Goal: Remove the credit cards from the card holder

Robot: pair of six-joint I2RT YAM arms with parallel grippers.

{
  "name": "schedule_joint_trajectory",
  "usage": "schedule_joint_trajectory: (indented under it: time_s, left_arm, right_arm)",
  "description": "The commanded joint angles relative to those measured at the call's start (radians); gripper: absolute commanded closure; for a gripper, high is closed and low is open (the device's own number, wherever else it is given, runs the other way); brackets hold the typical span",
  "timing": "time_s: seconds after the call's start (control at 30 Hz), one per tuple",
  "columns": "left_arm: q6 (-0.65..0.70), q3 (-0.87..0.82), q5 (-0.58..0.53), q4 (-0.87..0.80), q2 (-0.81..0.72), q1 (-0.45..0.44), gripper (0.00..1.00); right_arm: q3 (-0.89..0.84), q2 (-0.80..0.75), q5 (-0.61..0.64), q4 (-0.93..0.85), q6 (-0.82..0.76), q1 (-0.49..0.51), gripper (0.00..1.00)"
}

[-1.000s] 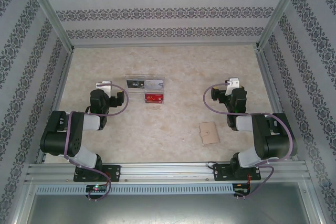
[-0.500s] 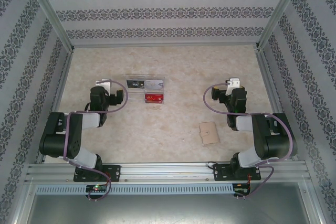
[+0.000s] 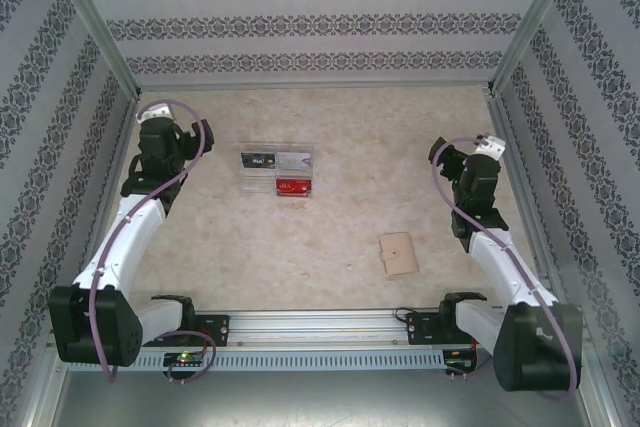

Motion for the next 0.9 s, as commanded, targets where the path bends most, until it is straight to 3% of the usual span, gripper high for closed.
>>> schedule_joint_trajectory:
  time_s: [0.0, 0.2, 0.4, 0.67, 0.87]
  left_arm:
    - [-0.134, 0.070, 0.060, -0.254, 0.016, 0.013, 0.00]
    - [-0.176, 0.071, 0.168, -0.307, 0.060, 0.004, 0.00]
    - [-0.178, 0.033, 0.237, -0.280, 0.044, -0.017, 0.00]
    - [-0.162, 0.094, 0.256, -0.332, 0.079, -0.079, 0.00]
    - [-0.173, 0.122, 0.177, -0.386, 0.076, -0.193, 0.00]
  right_arm:
    - [0.057, -0.019, -0.133, -0.322, 0.190, -0.001, 0.02]
    - [0.059, -0.032, -0.253, -0.562, 0.238, 0.062, 0.02]
    - [-0.016, -0.109, -0.155, -0.721, 0.315, 0.228, 0.02]
    - [-0.116, -0.174, -0.169, -0.796, 0.379, 0.302, 0.02]
    - [-0.179, -0.193, -0.243, -0.775, 0.390, 0.328, 0.02]
